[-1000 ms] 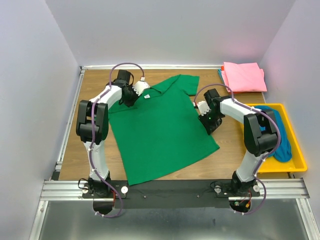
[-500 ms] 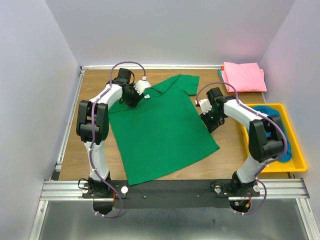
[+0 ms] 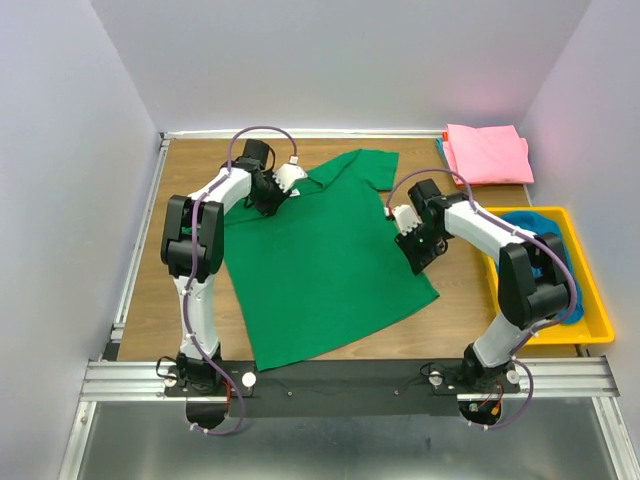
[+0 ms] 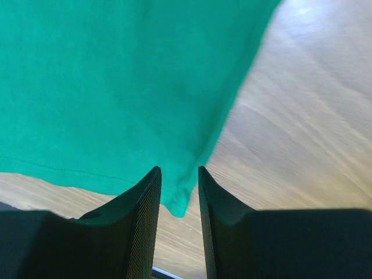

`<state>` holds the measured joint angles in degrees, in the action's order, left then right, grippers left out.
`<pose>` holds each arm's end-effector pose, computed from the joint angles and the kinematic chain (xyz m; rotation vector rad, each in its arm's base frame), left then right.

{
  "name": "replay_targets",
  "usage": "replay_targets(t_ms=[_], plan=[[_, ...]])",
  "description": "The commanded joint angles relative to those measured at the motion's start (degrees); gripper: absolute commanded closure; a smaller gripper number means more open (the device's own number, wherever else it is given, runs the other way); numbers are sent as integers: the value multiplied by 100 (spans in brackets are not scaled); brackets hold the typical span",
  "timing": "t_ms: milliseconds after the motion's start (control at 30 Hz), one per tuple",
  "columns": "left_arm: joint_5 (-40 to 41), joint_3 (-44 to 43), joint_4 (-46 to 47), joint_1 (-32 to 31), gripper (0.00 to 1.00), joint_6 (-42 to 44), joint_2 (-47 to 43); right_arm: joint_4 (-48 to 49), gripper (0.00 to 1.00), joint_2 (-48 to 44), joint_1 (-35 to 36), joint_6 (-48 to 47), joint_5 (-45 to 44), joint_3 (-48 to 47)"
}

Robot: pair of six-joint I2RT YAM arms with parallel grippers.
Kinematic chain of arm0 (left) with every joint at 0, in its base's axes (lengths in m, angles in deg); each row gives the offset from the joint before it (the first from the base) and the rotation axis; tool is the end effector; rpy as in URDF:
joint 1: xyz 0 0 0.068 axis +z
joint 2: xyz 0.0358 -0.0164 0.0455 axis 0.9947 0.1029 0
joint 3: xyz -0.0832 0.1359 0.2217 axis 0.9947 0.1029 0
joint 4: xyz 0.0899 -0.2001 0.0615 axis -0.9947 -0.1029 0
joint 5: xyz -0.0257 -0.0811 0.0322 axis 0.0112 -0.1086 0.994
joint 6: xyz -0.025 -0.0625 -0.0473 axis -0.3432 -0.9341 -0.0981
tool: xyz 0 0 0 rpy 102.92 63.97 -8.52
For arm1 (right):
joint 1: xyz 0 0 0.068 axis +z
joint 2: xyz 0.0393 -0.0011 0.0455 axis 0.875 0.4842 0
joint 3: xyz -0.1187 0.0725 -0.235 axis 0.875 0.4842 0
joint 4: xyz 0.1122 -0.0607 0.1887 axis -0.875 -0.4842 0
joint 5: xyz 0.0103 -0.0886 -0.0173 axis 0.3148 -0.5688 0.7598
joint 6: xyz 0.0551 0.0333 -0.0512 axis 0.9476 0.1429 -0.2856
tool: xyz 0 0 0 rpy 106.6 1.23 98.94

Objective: Fold and stack the t-shirts
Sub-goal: Flatten out the tshirt

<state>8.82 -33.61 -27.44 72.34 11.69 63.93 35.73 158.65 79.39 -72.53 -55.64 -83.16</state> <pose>0.4160 -0.1080 0.1599 1.2243 2.3208 -0.2358 0.2635 0.0983 0.1769 -1.0231 2.7795 0.2082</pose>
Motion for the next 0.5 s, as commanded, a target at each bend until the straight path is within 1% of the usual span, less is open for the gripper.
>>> replay_targets(t_ms=[0,33,67,100,133,233,267,300,333,400,467], plan=[[87,-157,-182,-38,66,27,155,-89,61,273,81,-113,111,228],[87,-157,-182,-38,71,44,155,7,61,309,90,-131,85,263],[60,-174,-190,-38,78,44,138,52,61,370,90,-131,-2,359],[34,-192,-208,-38,82,62,112,113,61,405,90,-140,-64,404],[16,-236,-226,-29,85,62,103,227,62,440,90,-157,-248,500],[-1,-393,-322,-3,88,132,67,455,62,660,90,-175,-591,650],[33,-446,-383,23,92,158,67,535,64,721,90,-175,-679,755],[42,-525,-410,102,93,185,85,605,65,748,90,-158,-776,799],[69,-700,-419,146,100,202,120,736,65,774,90,-131,-994,843],[148,-955,-419,338,100,202,207,851,66,792,90,-105,-1145,896],[244,-1526,-402,480,100,202,470,869,66,801,90,-113,-1199,896]])
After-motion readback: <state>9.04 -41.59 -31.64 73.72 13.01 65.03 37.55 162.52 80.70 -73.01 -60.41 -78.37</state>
